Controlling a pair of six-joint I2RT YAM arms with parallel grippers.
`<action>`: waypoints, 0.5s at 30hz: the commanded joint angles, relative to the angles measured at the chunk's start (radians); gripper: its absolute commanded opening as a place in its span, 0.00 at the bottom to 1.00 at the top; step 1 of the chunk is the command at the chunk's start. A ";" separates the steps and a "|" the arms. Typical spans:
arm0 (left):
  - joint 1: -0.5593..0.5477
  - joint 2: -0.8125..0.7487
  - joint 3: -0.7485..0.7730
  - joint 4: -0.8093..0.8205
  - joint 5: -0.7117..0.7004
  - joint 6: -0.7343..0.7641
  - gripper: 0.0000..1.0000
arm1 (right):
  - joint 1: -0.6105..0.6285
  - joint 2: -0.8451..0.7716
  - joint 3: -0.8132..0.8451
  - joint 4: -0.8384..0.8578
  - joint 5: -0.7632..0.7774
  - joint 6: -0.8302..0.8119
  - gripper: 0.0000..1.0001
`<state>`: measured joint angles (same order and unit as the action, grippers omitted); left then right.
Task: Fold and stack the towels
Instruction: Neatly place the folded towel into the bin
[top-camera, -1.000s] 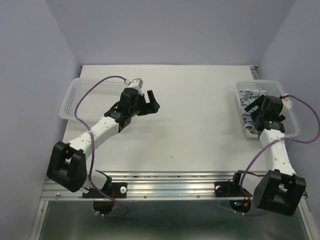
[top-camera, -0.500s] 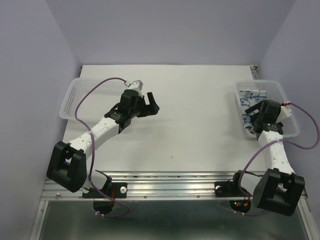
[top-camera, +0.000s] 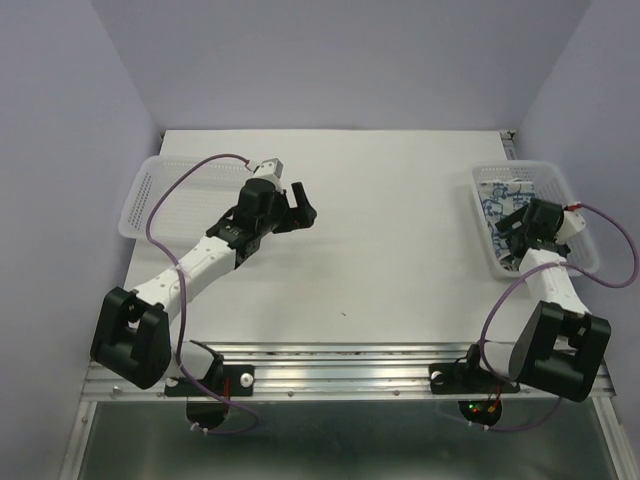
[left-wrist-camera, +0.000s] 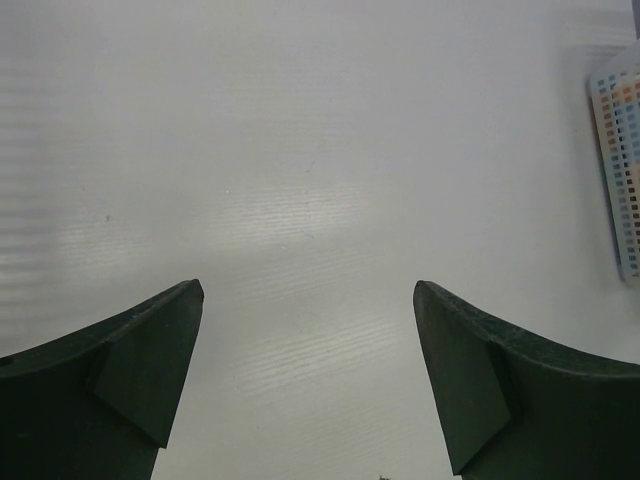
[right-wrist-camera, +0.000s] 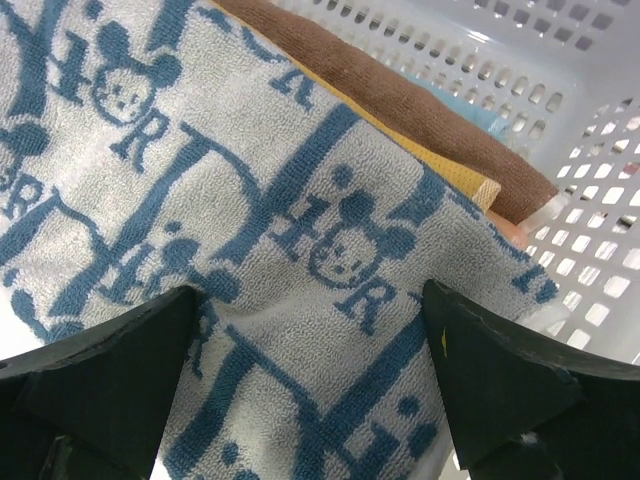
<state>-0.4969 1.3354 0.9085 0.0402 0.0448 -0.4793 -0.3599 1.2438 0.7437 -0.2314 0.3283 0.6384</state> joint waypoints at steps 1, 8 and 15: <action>0.003 -0.031 -0.007 0.017 -0.011 0.013 0.98 | -0.010 -0.043 0.063 0.061 0.009 -0.103 1.00; 0.003 -0.071 -0.008 0.010 -0.003 0.010 0.98 | -0.008 -0.174 0.146 0.028 -0.265 -0.186 1.00; 0.003 -0.217 -0.005 -0.039 -0.103 -0.013 0.99 | -0.008 -0.309 0.212 -0.126 -0.318 -0.171 1.00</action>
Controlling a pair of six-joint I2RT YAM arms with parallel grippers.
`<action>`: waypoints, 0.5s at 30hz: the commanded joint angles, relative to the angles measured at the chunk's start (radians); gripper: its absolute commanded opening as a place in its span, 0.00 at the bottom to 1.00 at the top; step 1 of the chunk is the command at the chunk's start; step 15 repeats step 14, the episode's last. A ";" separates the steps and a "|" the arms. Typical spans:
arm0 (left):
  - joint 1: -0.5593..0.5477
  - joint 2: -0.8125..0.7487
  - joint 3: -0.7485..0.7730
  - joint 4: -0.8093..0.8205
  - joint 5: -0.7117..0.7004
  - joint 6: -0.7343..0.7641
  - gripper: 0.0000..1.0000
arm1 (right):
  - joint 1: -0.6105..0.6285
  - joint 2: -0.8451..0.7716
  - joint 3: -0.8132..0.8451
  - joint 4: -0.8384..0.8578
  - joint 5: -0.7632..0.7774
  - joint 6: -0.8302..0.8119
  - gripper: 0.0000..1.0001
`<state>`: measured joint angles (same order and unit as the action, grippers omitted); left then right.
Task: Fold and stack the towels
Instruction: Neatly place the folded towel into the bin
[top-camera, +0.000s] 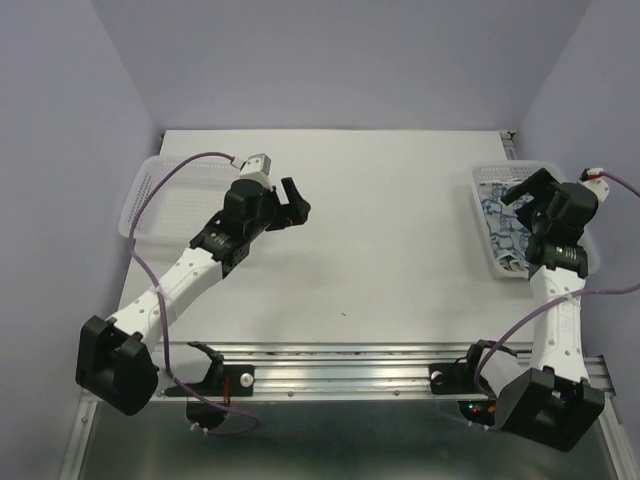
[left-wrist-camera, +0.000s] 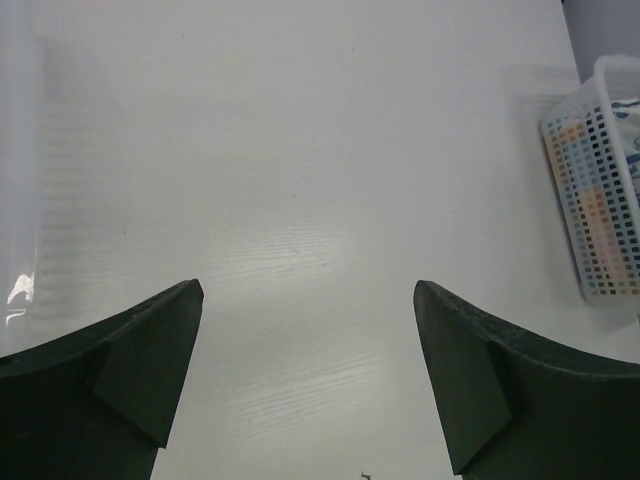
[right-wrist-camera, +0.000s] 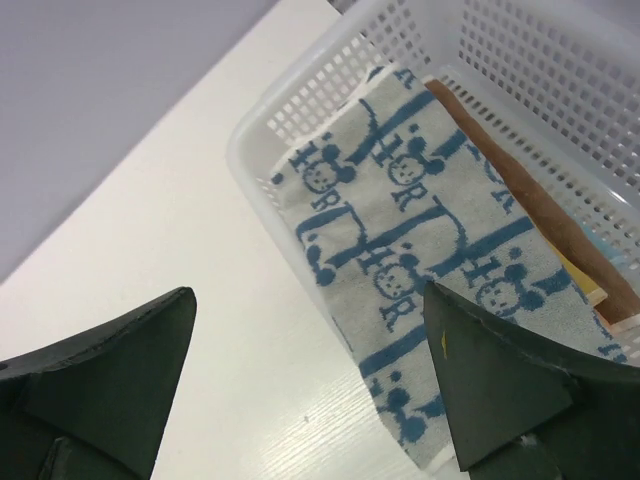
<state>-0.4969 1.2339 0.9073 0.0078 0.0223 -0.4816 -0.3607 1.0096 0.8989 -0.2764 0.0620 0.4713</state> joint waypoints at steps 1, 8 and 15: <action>0.004 -0.135 -0.004 -0.035 -0.102 -0.015 0.99 | -0.009 -0.094 0.054 -0.086 -0.056 0.010 1.00; 0.004 -0.278 -0.018 -0.144 -0.350 -0.107 0.99 | -0.007 -0.241 0.015 -0.063 -0.116 0.012 1.00; 0.004 -0.336 -0.034 -0.149 -0.361 -0.103 0.99 | -0.009 -0.276 -0.035 -0.026 -0.120 -0.014 1.00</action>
